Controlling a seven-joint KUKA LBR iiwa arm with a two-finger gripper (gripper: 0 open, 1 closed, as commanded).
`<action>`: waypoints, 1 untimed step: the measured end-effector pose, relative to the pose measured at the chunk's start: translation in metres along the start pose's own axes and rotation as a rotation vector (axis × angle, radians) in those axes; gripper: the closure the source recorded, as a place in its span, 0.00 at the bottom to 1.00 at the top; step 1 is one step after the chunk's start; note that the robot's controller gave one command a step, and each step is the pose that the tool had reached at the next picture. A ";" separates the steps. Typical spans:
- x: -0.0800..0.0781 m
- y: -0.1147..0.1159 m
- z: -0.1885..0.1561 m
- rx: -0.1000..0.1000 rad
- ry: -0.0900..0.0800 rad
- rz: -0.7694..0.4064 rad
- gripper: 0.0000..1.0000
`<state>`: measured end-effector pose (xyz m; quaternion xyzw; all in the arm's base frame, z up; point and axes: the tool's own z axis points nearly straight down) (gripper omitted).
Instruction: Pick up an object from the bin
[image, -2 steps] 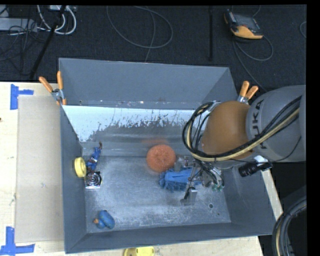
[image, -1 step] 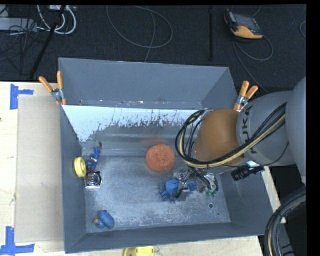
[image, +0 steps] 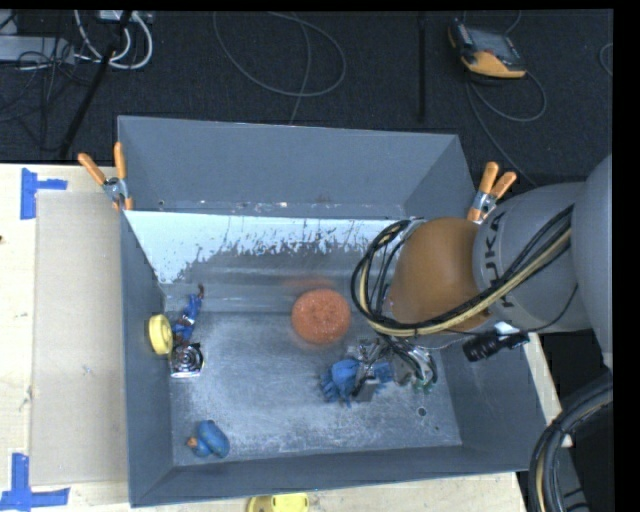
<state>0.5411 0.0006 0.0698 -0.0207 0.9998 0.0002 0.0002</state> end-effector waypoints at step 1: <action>-0.031 -0.006 -0.134 0.000 -0.001 0.018 1.00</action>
Offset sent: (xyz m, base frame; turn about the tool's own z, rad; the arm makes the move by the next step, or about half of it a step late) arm 0.0000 0.0000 0.0000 0.0000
